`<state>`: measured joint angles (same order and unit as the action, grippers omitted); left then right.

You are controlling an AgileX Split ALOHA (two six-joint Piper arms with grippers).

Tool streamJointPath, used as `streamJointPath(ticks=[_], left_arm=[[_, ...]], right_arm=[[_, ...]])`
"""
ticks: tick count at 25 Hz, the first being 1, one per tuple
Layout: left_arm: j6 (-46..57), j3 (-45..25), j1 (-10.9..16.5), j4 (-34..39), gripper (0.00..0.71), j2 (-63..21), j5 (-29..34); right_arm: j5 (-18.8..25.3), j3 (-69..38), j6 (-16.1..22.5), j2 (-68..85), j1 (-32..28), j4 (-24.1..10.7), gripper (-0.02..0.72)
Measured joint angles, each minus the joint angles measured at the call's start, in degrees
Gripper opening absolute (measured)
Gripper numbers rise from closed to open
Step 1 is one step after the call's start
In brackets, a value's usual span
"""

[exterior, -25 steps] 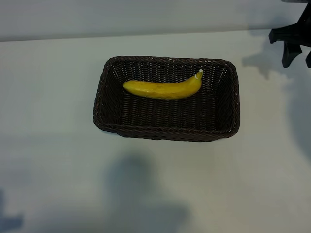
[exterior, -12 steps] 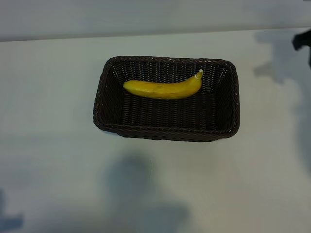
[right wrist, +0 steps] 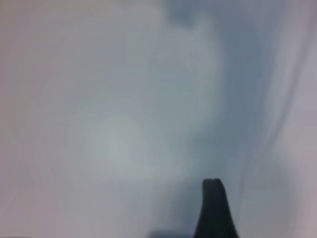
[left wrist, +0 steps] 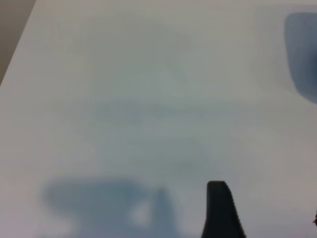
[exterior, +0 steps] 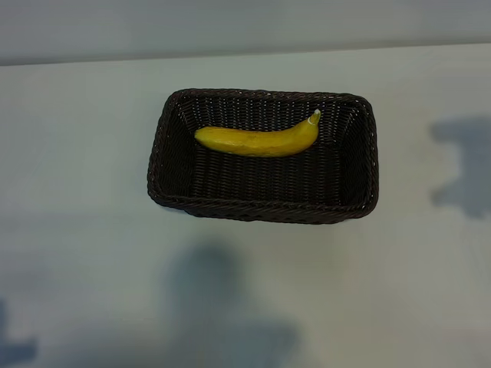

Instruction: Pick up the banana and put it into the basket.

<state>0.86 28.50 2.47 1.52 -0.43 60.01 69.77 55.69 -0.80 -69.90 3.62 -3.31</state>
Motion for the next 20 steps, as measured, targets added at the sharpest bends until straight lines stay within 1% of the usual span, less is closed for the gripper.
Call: streamJointPath(ticks=[6, 10, 14, 17, 20], left_arm=[[0.0, 0.0, 0.0, 0.0, 0.482, 0.0, 0.0], [0.0, 0.0, 0.0, 0.0, 0.482, 0.0, 0.0], [0.0, 0.0, 0.0, 0.0, 0.482, 0.0, 0.0], [0.0, 0.0, 0.0, 0.0, 0.482, 0.0, 0.0], [0.0, 0.0, 0.0, 0.0, 0.482, 0.0, 0.0]], right_arm=[[-0.27, -10.74, 0.0, 14.98, 0.0, 0.11, 0.504], [-3.99, -18.13, 0.0, 26.19, 0.0, 0.93, 0.504], [-6.38, -24.03, 0.0, 34.11, 0.0, 1.69, 0.504], [-7.11, -27.27, 0.0, 39.24, 0.0, 2.05, 0.504], [-7.64, -27.84, 0.0, 43.4, 0.0, 2.25, 0.503]])
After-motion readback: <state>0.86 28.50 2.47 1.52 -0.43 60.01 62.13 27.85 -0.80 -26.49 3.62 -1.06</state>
